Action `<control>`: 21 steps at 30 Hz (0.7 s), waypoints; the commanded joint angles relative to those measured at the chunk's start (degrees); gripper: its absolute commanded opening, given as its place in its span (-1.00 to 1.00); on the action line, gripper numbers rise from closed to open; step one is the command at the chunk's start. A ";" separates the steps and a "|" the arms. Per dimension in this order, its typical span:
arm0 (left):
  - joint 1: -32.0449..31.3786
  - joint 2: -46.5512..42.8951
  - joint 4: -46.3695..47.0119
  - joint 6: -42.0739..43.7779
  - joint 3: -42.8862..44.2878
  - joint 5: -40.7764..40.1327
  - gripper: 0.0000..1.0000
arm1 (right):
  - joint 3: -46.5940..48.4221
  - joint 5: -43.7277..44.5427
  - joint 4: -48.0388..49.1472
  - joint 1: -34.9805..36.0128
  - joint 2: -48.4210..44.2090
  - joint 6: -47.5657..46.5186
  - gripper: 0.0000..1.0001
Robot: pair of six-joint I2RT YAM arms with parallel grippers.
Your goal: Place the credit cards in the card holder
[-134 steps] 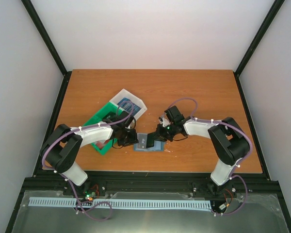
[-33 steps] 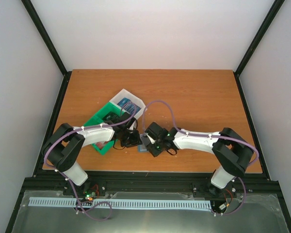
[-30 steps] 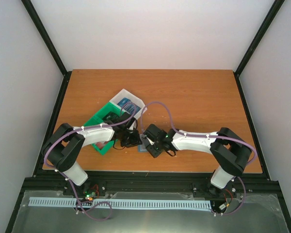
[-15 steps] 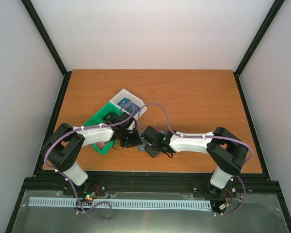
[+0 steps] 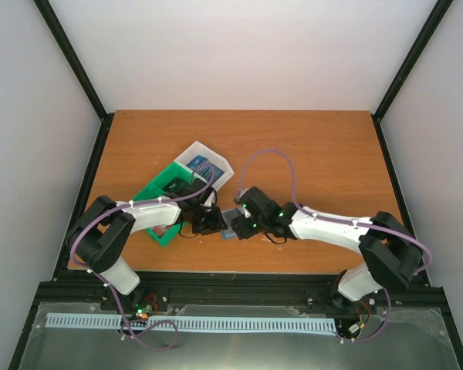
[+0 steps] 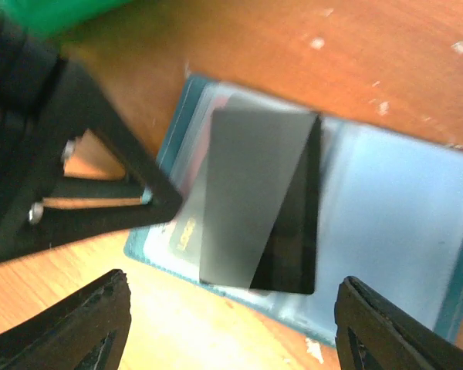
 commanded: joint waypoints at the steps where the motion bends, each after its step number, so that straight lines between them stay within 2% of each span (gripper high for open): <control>1: -0.01 0.58 -1.42 -0.79 -1.64 -0.44 -0.37 | -0.24 -7.18 2.09 -5.58 -1.09 7.27 0.42; 5: 0.00 0.63 -1.14 -1.26 -1.66 -0.63 -0.38 | 0.28 -10.74 1.96 -9.66 3.60 13.55 0.18; 11: 0.08 0.59 -0.92 -1.81 -1.69 -0.74 -0.38 | 1.26 -11.43 1.50 -11.07 8.70 16.31 -0.19; 17: 0.08 0.81 -0.40 -1.90 -1.86 -0.33 -0.38 | 2.20 -12.91 1.96 -11.17 10.75 16.31 -0.39; 21: 0.10 1.11 -0.19 -1.68 -1.68 -0.04 -0.38 | 2.09 -15.24 2.65 -11.17 10.80 16.68 -0.44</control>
